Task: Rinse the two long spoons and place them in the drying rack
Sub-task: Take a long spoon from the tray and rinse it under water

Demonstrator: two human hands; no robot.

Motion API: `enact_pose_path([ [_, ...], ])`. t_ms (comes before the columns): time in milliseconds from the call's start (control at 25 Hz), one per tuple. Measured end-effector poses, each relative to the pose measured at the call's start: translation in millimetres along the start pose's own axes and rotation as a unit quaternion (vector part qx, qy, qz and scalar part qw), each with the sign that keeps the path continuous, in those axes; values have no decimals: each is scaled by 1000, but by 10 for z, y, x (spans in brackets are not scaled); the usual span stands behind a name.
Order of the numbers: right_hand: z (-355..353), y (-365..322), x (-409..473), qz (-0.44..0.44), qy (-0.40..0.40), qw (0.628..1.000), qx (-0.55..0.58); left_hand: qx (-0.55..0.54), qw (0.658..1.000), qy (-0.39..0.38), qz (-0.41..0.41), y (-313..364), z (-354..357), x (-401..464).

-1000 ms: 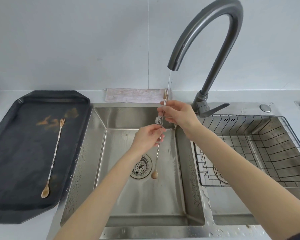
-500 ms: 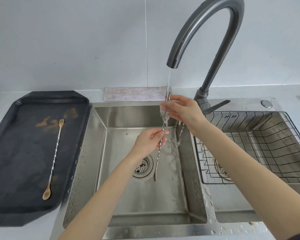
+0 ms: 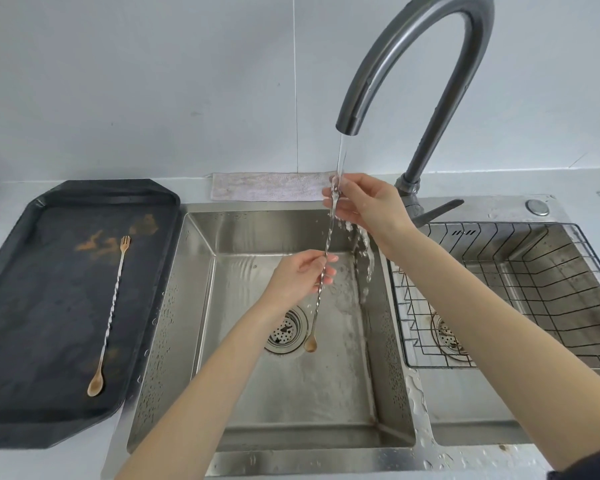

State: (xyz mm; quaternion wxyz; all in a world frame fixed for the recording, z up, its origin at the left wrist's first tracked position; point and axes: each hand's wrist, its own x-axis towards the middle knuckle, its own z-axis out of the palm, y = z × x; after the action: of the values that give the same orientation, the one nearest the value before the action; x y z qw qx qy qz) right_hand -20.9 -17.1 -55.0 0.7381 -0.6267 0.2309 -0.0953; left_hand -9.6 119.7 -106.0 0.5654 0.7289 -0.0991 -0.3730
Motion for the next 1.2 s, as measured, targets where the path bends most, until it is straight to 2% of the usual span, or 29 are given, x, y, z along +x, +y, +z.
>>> enact_pose_path([
  [120, -2, -25, -9, -11, -4, 999, 32, -1, 1000, -5, -2, -30, 14, -21],
  [320, 23, 4, -39, -15, 38, 999, 28, -17, 1000, -8, 3, -12, -1, -25],
  [480, -1, 9, -88, 7, 1, 1000, -5, -10, 1000, -19, -1, -50, -2, -40],
  [800, 33, -119, -66, -9, 8, 998, -55, -37, 999, -10, 5, 2, -20, -43],
  [960, 65, -232, -1, -35, -13, 995, -96, -42, 999, -4, 14, 117, -45, 27],
  [1200, 1, -243, -27, -32, -15, 995, -94, -65, 998, 11, 21, 200, 1, 61],
])
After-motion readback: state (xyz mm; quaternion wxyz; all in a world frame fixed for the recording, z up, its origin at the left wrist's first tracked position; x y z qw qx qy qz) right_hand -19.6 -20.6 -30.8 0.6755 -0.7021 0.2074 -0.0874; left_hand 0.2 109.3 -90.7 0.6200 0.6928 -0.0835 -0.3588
